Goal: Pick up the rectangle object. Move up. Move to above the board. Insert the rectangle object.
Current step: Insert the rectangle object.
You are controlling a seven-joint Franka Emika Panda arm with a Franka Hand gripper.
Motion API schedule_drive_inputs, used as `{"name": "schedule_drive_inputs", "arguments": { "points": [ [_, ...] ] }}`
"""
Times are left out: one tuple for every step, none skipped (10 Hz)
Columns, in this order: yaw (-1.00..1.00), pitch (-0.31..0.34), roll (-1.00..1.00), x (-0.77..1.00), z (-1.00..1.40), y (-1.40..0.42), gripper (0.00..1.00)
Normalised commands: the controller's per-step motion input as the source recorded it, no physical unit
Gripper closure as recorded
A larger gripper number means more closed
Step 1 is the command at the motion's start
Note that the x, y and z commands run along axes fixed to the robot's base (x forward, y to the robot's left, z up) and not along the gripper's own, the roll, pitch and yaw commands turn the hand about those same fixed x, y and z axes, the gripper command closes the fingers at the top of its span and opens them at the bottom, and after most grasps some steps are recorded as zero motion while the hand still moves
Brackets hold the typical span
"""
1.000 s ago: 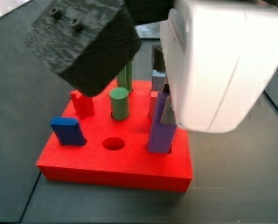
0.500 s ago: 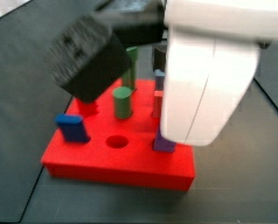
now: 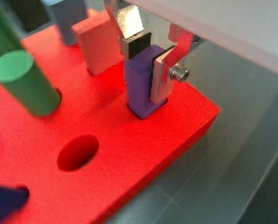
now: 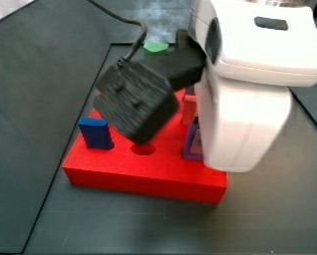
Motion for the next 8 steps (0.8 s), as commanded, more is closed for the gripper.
{"name": "schedule_drive_inputs", "arguments": {
  "points": [
    [1.00, 0.000, 0.00, 0.00, -0.69, 0.00, 1.00],
    [1.00, 0.000, 0.00, 0.00, -0.69, 0.00, 1.00],
    [1.00, 0.000, 0.00, 0.00, -0.70, 0.00, 1.00],
    [0.25, 0.000, 0.00, 0.23, -0.20, 0.03, 1.00],
    [-0.07, -0.011, -0.01, 0.00, 0.00, 0.07, 1.00],
    [0.00, 0.000, 0.00, 0.00, -0.03, 0.00, 1.00],
    [0.00, 0.000, 0.02, 0.00, 0.00, 0.00, 1.00],
    [0.00, 0.000, 0.00, 0.00, 0.00, 0.01, 1.00]
  ]
}}
